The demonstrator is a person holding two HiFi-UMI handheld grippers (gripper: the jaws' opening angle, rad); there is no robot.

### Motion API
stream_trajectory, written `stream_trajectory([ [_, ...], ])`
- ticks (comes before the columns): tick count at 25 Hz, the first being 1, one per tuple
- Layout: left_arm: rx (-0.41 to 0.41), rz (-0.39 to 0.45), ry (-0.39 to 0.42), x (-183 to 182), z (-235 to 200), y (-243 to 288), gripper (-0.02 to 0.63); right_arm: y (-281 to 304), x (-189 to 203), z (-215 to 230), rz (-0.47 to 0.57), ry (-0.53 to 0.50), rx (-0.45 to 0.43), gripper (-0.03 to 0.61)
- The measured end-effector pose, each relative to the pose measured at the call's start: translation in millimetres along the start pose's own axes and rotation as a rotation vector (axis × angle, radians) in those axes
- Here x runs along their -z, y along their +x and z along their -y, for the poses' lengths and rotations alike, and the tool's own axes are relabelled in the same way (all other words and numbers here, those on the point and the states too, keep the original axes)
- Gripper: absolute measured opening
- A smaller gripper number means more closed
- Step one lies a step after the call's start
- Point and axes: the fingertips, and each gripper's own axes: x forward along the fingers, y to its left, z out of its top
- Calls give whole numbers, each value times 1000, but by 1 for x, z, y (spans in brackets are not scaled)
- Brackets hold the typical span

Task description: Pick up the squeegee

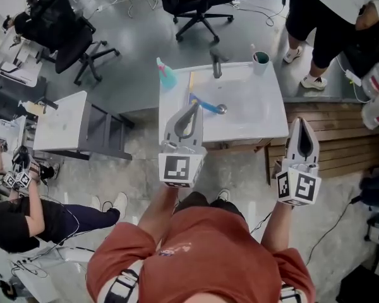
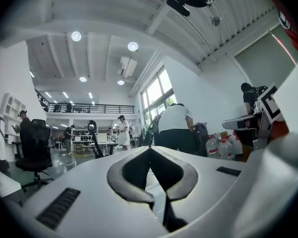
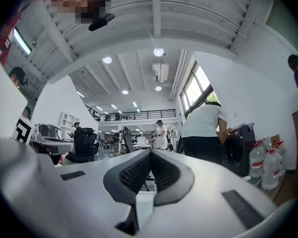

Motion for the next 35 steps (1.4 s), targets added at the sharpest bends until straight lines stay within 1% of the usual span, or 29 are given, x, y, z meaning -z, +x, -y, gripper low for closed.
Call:
stream_trajectory([
  [3, -9, -5, 1, 4, -6, 11, 15, 11, 5, 0, -11, -19, -6, 8],
  [7, -21, -17, 8, 15, -22, 16, 15, 28, 11, -15, -19, -29, -41, 8],
  [11, -20, -25, -16, 27, -33, 34, 15, 52, 18, -22, -25, -42, -54, 8],
  [15, -19, -26, -8, 39, -58, 58, 15, 87, 24, -41, -35, -57, -77, 8],
  [19, -47, -19, -32, 46, -87, 73, 15, 119, 34, -63, -48, -64, -121, 8],
  [24, -82, -48, -32, 74, -123, 87, 15, 163, 64, -94, -91, -52, -177, 8],
  [27, -107, -94, -38, 97, -141, 93, 15, 186, 82, -113, -123, -33, -232, 8],
  [29, -122, -121, -40, 111, -151, 96, 15, 201, 96, -127, -141, -42, -272, 8],
  [35, -149, -154, -75, 142, -177, 105, 15, 229, 149, -163, -231, -61, -372, 8],
])
